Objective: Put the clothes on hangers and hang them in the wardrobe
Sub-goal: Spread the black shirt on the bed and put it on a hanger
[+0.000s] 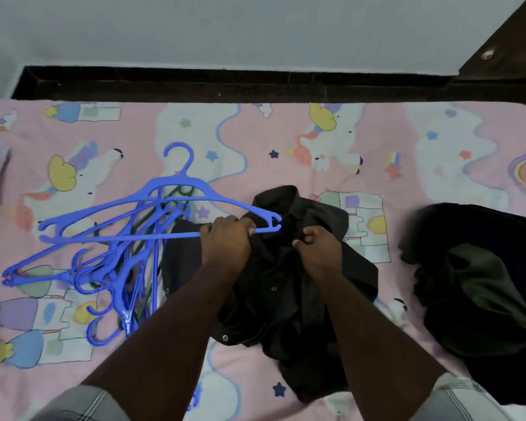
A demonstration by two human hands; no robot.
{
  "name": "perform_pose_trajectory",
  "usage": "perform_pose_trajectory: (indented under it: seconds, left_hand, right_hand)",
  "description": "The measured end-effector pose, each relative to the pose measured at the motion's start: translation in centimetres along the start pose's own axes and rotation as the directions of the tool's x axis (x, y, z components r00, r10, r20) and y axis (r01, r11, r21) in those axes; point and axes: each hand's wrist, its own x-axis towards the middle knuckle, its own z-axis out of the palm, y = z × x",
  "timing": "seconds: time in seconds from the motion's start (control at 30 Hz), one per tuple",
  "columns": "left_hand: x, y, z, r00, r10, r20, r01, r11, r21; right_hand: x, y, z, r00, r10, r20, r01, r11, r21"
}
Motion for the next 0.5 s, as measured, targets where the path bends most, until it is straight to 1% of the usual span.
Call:
perform_pose_trajectory:
  seconds: [0.1, 0.17, 0.2, 0.3, 0.37, 0.43, 0.5]
  left_hand:
    - [0.6, 0.6, 1.1, 0.999, -0.045, -0.004, 0.045, 0.999, 0.026]
    - [0.8, 1.0, 1.5, 0.997, -0.072, -0.008, 0.072, 0.996, 0.052]
    - [0.8, 1.3, 1.7, 0.996, -0.084, -0.008, 0.084, 0.995, 0.058]
    - [0.9, 2.4, 2.0, 0.994, -0.113, -0.003, 0.113, 0.993, 0.040]
    - [1.0, 3.4, 2.0, 0.994, -0.110, 0.001, 0.110, 0.994, 0.024]
    - [1.2, 4.7, 1.9, 0.995, -0.099, 0.000, 0.099, 0.995, -0.023]
    - [1.7, 6.1, 1.8, 0.997, -0.078, -0.003, 0.077, 0.995, -0.067]
  right_hand:
    - [1.1, 0.7, 0.6, 0.995, -0.047, 0.083, 0.054, 0.995, -0.081]
    - [1.7, 1.0, 0.3, 0.996, -0.048, 0.076, 0.056, 0.993, -0.104]
    - [1.9, 1.0, -0.1, 0.999, -0.027, 0.043, 0.030, 0.997, -0.073]
    - [2.1, 0.9, -2.1, 0.989, 0.111, -0.099, -0.095, 0.983, 0.156]
    - [2.2, 0.9, -3.4, 0.977, 0.178, -0.121, -0.131, 0.937, 0.325]
    - [1.8, 0.8, -4.4, 0.985, 0.151, -0.083, -0.099, 0.891, 0.443]
    - [1.0, 0.7, -5.1, 1.000, 0.023, 0.007, -0.024, 0.893, 0.449]
